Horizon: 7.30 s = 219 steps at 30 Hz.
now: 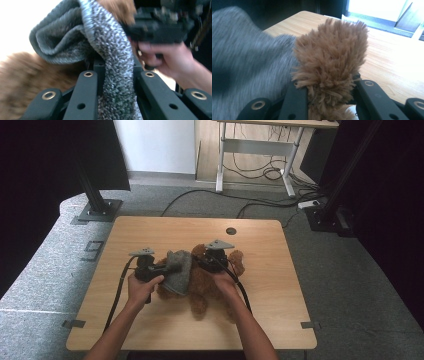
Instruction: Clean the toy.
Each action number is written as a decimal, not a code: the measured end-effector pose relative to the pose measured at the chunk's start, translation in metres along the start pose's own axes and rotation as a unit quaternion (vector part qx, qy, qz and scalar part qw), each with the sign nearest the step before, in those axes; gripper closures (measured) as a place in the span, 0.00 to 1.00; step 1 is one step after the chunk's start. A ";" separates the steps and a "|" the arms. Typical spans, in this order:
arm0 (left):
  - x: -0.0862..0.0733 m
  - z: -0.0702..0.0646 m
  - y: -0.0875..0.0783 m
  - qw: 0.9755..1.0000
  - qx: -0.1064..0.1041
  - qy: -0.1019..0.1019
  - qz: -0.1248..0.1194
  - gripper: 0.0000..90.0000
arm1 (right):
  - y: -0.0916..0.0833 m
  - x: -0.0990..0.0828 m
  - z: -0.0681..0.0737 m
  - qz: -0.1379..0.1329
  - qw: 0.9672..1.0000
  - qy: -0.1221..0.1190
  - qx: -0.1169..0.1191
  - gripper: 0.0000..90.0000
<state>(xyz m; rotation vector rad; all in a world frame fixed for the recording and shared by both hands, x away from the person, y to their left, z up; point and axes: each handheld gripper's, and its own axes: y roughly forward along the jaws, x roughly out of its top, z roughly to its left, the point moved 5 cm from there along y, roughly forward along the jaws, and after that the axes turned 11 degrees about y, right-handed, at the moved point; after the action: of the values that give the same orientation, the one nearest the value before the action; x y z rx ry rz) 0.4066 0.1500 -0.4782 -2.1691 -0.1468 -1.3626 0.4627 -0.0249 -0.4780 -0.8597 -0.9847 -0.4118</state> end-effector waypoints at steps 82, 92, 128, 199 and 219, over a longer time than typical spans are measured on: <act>0.020 0.006 0.020 1.000 0.002 -0.018 -0.006 0.84 | -0.052 -0.078 0.017 -0.043 0.991 -0.004 0.127 0.81; 0.045 -0.013 0.054 1.000 -0.013 0.022 0.012 0.84 | -0.052 -0.078 0.017 -0.044 0.991 0.001 0.126 0.81; -0.018 0.050 -0.028 0.993 0.108 -0.031 0.035 0.84 | -0.057 -0.092 0.021 -0.038 0.991 -0.013 0.127 0.81; -0.023 0.049 -0.018 0.995 0.048 -0.076 0.033 0.84 | -0.069 -0.116 0.032 -0.026 0.991 -0.012 0.130 0.77; -0.036 0.046 -0.012 0.997 0.043 -0.066 0.023 0.84 | -0.109 -0.044 -0.005 -0.059 0.993 0.035 0.091 0.51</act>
<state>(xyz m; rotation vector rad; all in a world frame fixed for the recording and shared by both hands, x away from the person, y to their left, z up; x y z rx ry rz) 0.4214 0.1909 -0.5189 -2.1761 -0.1999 -1.1673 0.3719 -0.0984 -0.4689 -0.6194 -0.9943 -0.4428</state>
